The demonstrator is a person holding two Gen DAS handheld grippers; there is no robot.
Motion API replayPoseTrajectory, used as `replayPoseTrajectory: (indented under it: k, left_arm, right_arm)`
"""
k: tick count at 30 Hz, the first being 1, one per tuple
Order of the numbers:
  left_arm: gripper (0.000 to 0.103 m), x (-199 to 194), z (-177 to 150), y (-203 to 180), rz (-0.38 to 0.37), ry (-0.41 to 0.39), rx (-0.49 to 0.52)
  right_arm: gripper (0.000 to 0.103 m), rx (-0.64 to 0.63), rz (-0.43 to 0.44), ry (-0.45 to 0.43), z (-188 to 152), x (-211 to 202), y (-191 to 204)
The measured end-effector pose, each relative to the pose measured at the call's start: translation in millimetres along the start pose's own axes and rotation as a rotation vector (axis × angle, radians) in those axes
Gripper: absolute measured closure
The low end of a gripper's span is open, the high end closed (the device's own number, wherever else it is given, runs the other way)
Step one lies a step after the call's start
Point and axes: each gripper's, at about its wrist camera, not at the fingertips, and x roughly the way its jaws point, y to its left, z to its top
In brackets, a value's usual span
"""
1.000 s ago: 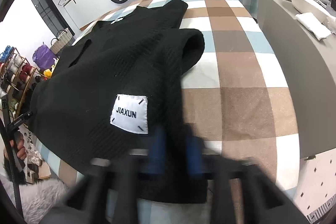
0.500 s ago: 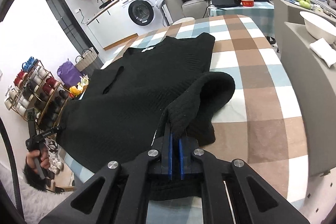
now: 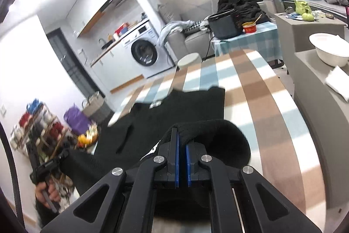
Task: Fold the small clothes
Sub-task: 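Grasp the folded sweater edge with both tools and lift it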
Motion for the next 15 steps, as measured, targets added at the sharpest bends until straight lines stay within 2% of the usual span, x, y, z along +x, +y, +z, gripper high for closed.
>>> replayPoseTrajectory:
  k: [4,7,11,12,15]
  left_arm:
    - [0.100,44.5,27.0,7.3,0.020,0.018,-0.023]
    - [0.100,88.1,29.9,22.9,0.038,0.099,-0.081]
    - [0.099,117.6,17.8,38.4,0.036,0.175,-0.145]
    - [0.098,120.6,14.3,40.0,0.035,0.185,-0.145]
    - [0.082,122.8,8.3,44.1,0.029,0.198,-0.146]
  right_arm:
    - [0.098,0.071,-0.048,-0.019,24.6,35.8,-9.2]
    - [0.098,0.092,-0.098,0.018,30.2,63.6,-21.1]
    - [0.093,0.192,-0.035,0.180,18.8,97.0,-53.7]
    - [0.088,0.214,-0.007,0.207,13.3,100.0,-61.5]
    - [0.078,0.207,0.030,0.224,4.4,98.1,-70.2]
